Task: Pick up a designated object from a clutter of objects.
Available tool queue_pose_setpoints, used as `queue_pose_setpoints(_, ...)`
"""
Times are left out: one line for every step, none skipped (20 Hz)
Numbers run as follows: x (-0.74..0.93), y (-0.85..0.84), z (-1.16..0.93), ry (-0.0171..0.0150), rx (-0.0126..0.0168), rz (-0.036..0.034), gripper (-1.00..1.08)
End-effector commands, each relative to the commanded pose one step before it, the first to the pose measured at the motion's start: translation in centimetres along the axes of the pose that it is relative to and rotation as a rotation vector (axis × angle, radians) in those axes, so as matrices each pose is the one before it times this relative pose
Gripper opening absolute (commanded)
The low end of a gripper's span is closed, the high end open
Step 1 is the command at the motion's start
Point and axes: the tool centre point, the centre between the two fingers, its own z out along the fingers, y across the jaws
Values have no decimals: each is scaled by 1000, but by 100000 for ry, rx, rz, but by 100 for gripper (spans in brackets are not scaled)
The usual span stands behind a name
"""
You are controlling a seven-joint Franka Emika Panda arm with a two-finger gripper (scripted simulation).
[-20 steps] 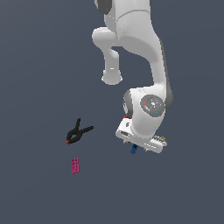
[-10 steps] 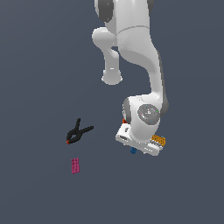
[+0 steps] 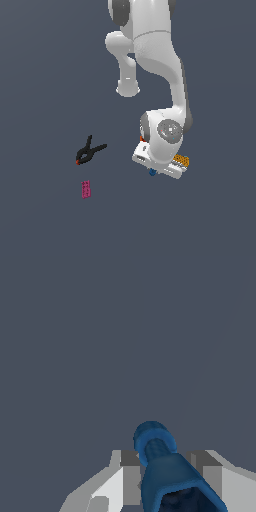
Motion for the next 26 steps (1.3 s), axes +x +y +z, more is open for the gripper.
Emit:
queue_pose_setpoints(5,-4,10,10,6,-2,-100)
queue_pose_setpoints(-1,2,-4,0,0,0,-100)
queue_pose_setpoints(-6,12,-18,0,0,0,-100)
queue_pose_setpoints(-18,35,-54,0,0,0,-100)
queue_pose_setpoints(-30,58,-91,0,0,0,-100)
queue_pose_setpoints(-41,81,-127,0,0,0,-100)
queue_pose_setpoints(-53,105,-164,0,0,0,-100)
queue_pose_setpoints(-66,128,-201,0,0,0,-100)
queue_pose_setpoints(-78,152,-238,0,0,0,-100)
queue_pose_setpoints(-90,176,-276,0,0,0,-100)
queue_pose_setpoints(-102,199,-313,0,0,0,-100)
queue_pose_setpoints(-114,224,-351,0,0,0,-100)
queue_pose_setpoints(-127,248,-390,0,0,0,-100)
queue_pose_setpoints(-139,272,-428,0,0,0,-100)
queue_pose_setpoints(-151,297,-467,0,0,0,-100)
queue_pose_setpoints(-164,321,-506,0,0,0,-100)
queue_pose_setpoints(-177,346,-546,0,0,0,-100)
queue_pose_setpoints(-189,371,-586,0,0,0,-100)
queue_pose_setpoints(-202,396,-626,0,0,0,-100)
queue_pose_setpoints(-215,421,-667,0,0,0,-100)
queue_pose_setpoints(-228,447,-708,0,0,0,-100)
queue_pose_setpoints(-239,469,-744,0,0,0,-100)
queue_pose_setpoints(-243,477,-759,0,0,0,-100)
queue_pose_setpoints(-244,478,-762,0,0,0,-100)
queue_pose_setpoints(-244,479,-765,0,0,0,-100)
queue_pose_setpoints(-245,480,-769,0,0,0,-100)
